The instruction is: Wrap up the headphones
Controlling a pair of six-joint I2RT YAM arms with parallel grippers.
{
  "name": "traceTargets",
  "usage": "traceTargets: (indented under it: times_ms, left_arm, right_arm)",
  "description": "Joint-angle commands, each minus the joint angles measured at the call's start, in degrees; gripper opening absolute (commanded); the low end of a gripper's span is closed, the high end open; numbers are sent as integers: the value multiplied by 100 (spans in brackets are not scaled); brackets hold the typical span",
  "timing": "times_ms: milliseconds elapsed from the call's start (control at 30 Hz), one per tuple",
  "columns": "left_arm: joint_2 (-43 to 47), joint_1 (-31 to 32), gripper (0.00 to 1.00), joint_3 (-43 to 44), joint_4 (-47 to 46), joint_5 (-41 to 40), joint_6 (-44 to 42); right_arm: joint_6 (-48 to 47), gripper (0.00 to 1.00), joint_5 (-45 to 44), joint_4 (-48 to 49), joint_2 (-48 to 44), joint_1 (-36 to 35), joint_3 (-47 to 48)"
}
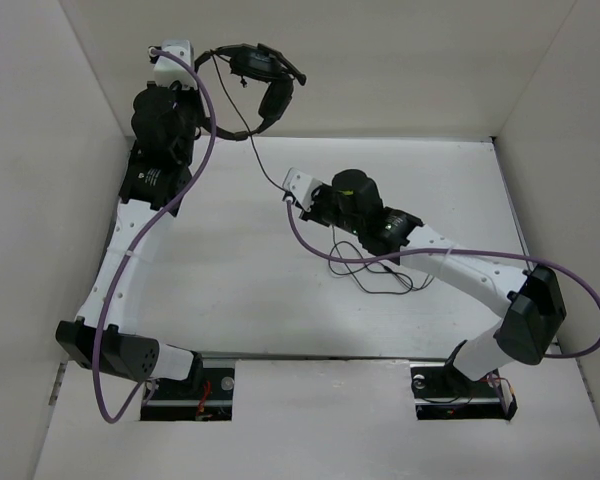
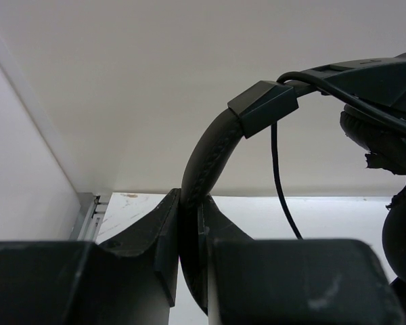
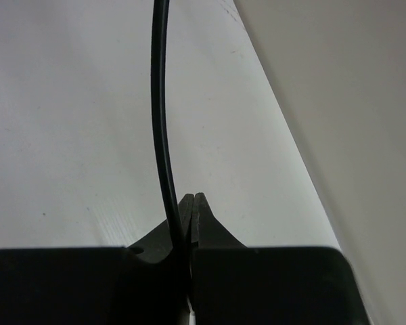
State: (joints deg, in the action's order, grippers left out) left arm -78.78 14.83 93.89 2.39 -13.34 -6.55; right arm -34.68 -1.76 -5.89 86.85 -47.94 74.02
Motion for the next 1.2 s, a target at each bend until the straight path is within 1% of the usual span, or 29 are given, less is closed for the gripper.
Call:
traceTargets:
  times_ms: [0, 300, 400, 533, 700, 867, 1033, 1167]
  left_arm:
    - [337, -72, 0, 358, -529, -2, 154]
    - [215, -116, 0, 209, -643, -72, 31]
    - [162, -116, 0, 60, -705, -142, -48]
    - [144, -46, 0, -282, -740, -230, -268]
    - [276, 226, 0, -932, -670, -248, -689]
    - [320, 569, 0, -1539, -539, -239, -1191]
    - [399, 745, 0, -1926, -310, -55, -1209]
    - [495, 894, 0, -2093, -231, 42, -1244]
  right_arm:
    - [-39, 0, -105, 352, -221, 53, -72]
    - [-127, 0, -184, 255, -414, 70, 16]
    - [-355, 0, -316, 124, -423, -87, 200]
    - [-970, 0, -693, 97, -423, -185, 569]
    - [-1892, 0, -1089, 237, -406, -106, 1061]
    - [-2815, 0, -1397, 668, -336, -79, 1308]
    - [-3615, 0, -1555, 1282, -204, -9, 1361]
    - [-4072, 0, -1573, 1678, -133, 114, 1300]
